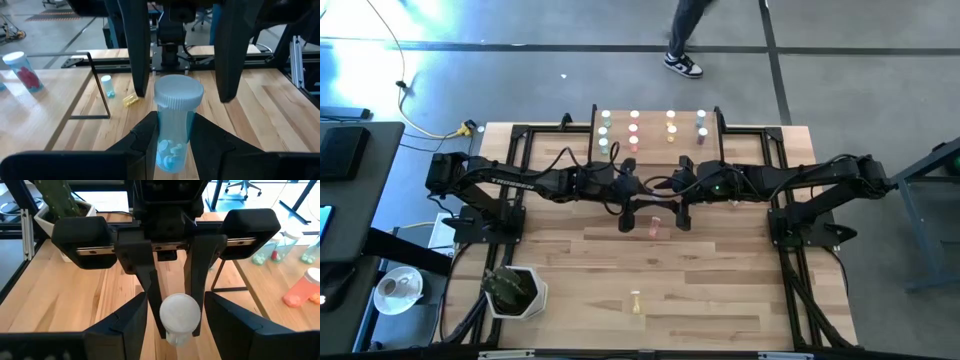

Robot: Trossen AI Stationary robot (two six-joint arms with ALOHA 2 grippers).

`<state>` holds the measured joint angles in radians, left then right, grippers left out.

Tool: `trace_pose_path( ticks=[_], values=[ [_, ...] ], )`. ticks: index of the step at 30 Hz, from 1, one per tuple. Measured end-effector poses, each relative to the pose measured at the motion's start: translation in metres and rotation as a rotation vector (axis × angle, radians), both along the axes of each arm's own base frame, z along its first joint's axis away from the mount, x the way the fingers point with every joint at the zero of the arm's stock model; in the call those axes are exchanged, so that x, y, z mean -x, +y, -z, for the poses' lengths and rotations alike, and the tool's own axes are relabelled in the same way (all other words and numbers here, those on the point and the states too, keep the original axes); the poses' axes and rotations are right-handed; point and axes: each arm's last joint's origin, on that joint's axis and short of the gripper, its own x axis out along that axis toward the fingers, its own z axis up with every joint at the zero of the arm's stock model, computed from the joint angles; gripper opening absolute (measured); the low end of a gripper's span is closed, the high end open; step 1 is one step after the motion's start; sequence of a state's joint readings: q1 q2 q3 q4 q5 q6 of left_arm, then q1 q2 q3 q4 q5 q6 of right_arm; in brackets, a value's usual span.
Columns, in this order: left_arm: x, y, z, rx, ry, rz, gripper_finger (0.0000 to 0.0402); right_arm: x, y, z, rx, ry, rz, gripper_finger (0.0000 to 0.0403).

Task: Pick and place medicine bottles onto shelf by color
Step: Put the blue pill bottle on the shelf

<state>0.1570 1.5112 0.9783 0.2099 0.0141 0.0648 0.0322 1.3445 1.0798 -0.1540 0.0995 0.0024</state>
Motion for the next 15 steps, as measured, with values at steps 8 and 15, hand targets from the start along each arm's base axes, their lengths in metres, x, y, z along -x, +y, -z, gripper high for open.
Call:
trace_pose_path(
  ticks=[8, 15],
  values=[
    [-0.0008, 0.0001, -0.0024, -0.028, -0.023, 0.008, 0.0087, 0.0001, 0.0001, -0.0003, -0.002, -0.002, -0.002, 0.0187],
    [-0.0008, 0.0001, -0.0026, -0.029, -0.024, 0.008, 0.0087, 0.0004, -0.0045, 0.0005, -0.023, 0.005, 0.02, 0.0147]
  ],
)
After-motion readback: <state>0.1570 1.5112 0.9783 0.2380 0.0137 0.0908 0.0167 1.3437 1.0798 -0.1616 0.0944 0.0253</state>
